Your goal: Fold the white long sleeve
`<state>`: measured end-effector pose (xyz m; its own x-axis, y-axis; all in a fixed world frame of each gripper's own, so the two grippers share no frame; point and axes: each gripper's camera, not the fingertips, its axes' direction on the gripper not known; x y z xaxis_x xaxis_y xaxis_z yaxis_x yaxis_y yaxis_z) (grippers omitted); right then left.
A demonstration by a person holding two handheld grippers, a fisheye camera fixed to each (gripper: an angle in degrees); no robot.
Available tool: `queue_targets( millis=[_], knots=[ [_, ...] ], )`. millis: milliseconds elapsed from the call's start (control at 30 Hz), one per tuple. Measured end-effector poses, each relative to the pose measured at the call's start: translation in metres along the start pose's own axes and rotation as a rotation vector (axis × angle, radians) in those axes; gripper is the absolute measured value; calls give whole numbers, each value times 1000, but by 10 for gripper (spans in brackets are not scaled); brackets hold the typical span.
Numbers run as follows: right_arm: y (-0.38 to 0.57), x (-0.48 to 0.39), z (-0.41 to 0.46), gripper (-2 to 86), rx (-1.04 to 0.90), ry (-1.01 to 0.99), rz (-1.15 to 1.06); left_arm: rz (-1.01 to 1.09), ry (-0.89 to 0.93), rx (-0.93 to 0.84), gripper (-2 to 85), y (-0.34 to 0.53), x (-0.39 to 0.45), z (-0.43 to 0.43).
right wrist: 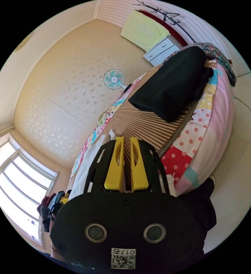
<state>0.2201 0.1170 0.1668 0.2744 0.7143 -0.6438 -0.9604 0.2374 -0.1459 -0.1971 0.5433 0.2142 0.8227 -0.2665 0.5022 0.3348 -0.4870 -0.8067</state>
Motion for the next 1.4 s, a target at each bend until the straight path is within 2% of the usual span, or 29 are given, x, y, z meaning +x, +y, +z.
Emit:
queue_targets(
  millis=[133, 333, 600, 800, 900, 1000, 1033, 1100, 1233, 1333, 1400],
  knots=[
    [-12, -4, -18, 43, -28, 10, 0, -96, 162, -34, 158, 5, -28, 1],
    [-48, -2, -64, 100, -168, -106, 64, -134, 246, -66, 136, 5, -40, 2],
    [-45, 28, -95, 217, -589, -361, 201, -133, 356, -204, 97, 0, -29, 3],
    [-22, 37, -61, 250, -767, -441, 285, -60, 401, -380, 80, 36, 13, 29],
    [-24, 38, -34, 221, -769, -538, 305, -67, 423, -439, 75, 52, 22, 41],
    [-36, 31, -30, 151, -714, -596, 269, -60, 456, -404, 56, 56, 25, 32],
    [-40, 26, -31, 143, -697, -594, 249, -33, 479, -396, 25, 54, 28, 24],
    [-66, -6, -37, 118, -651, -568, 75, 21, 501, -359, 7, 52, 36, 8],
    [-122, -62, -42, 111, -573, -522, -173, 88, 374, -266, 45, 56, 49, -26],
    [-174, -85, -54, 114, -417, -492, -267, 101, 329, -262, 53, 60, 55, -31],
    [-213, -71, -61, 116, -273, -463, -209, 102, 304, -294, 56, 63, 57, -27]
  ],
)
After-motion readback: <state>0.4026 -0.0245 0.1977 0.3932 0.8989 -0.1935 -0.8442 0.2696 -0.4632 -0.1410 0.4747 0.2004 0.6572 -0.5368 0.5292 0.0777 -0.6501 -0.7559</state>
